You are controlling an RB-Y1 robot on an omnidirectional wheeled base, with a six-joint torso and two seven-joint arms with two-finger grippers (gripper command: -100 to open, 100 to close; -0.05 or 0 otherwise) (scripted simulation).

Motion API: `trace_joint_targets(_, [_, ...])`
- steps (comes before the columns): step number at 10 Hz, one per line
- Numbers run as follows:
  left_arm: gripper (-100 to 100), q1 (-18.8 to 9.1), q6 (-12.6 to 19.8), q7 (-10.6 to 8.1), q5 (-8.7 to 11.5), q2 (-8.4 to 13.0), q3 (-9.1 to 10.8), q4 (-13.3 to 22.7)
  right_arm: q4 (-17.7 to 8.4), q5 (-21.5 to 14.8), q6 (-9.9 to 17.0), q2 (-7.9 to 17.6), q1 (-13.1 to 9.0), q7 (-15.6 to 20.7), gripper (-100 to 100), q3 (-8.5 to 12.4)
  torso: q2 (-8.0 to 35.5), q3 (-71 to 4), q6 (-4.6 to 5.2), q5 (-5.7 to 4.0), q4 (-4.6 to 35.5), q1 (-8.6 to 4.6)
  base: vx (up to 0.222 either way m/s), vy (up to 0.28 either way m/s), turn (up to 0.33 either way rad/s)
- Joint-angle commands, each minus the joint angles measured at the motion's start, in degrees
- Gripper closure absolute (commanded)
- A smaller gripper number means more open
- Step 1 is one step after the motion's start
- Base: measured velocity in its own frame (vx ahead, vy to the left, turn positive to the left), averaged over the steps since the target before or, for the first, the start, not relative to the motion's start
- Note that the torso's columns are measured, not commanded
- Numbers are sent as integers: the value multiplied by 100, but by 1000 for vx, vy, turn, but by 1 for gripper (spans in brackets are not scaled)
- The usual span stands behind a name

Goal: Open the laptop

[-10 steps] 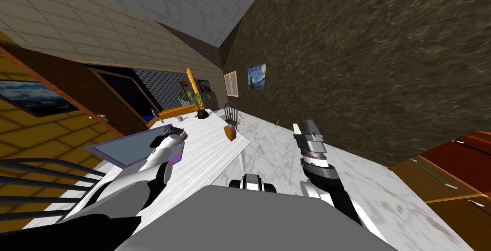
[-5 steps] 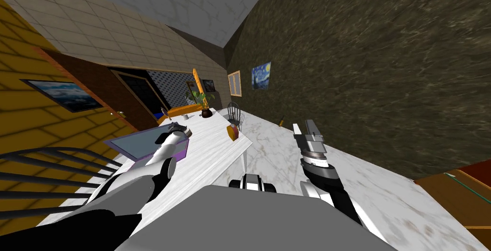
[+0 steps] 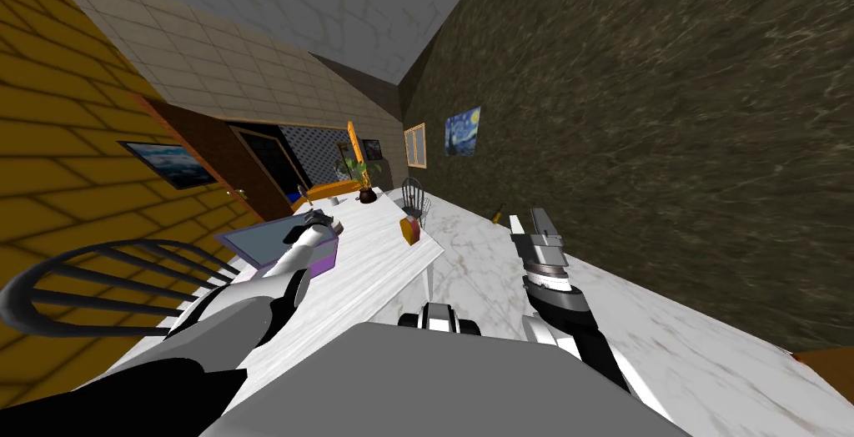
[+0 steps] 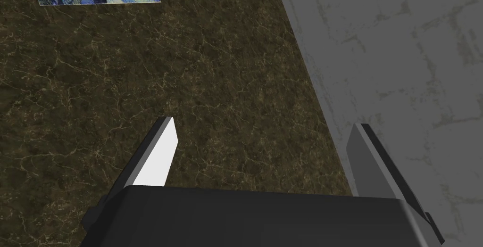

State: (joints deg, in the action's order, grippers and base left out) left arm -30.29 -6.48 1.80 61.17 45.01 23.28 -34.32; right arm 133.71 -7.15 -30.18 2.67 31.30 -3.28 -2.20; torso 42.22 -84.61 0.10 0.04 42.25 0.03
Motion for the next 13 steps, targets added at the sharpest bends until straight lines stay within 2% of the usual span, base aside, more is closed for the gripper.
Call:
trace_joint_targets(1, [-100,-375,-90,274,315,31,-328,244,0,0,0,0,2,0,0,1,-1,0,-24,-2,2,4,40,-16,261])
trace_joint_targets(2, [-100,-375,-90,274,315,31,-478,244,0,0,0,0,1,0,0,0,6,3,-20,-3,4,2,23,-7,5])
trace_joint_targets(3, [-100,-368,-79,257,299,51,-427,259,0,0,0,0,0,0,0,0,13,8,-8,-2,5,1,9,0,-15])
trace_joint_targets(4, [100,-84,57,116,16,-20,-170,-10,0,0,0,0,0,0,0,0,16,11,-11,-3,7,0,-33,18,-302])
trace_joint_targets(5, [100,-31,57,116,-10,-20,-253,-10,0,0,0,0,-2,0,0,0,11,8,23,12,-6,2,-50,27,-275])
trace_joint_targets(6, [100,-31,57,116,-10,-20,52,-10,0,0,0,0,-2,0,0,0,-14,-6,21,28,-22,8,-38,-1,-84])
trace_joint_targets(8, [100,-31,57,116,-10,-20,52,-10,0,0,0,0,0,0,0,0,-18,-12,-10,-1,-6,-2,-3,-7,21])
trace_joint_targets(9, [100,271,203,-42,-297,-70,390,-264,0,0,0,0,0,0,0,0,-9,-6,-9,-4,-1,-6,-25,-1,-361])
trace_joint_targets(10, [100,313,203,-42,-336,-70,529,-264,0,0,0,0,-2,0,0,-1,11,6,1,-4,4,-8,-35,9,-306])
trace_joint_targets(11, [100,313,203,-42,-336,-70,525,-264,0,0,0,0,-1,0,0,0,19,12,-13,-5,8,-3,-17,9,-1])
trace_joint_targets(12, [100,588,349,-201,-616,-120,844,-518,0,0,0,0,0,0,0,1,14,10,-20,-3,7,0,-36,-2,-308])
trace_joint_targets(13, [100,657,349,-201,-661,-120,739,-518,0,0,0,0,-2,0,0,0,13,8,-2,-4,5,-5,-45,5,-257])
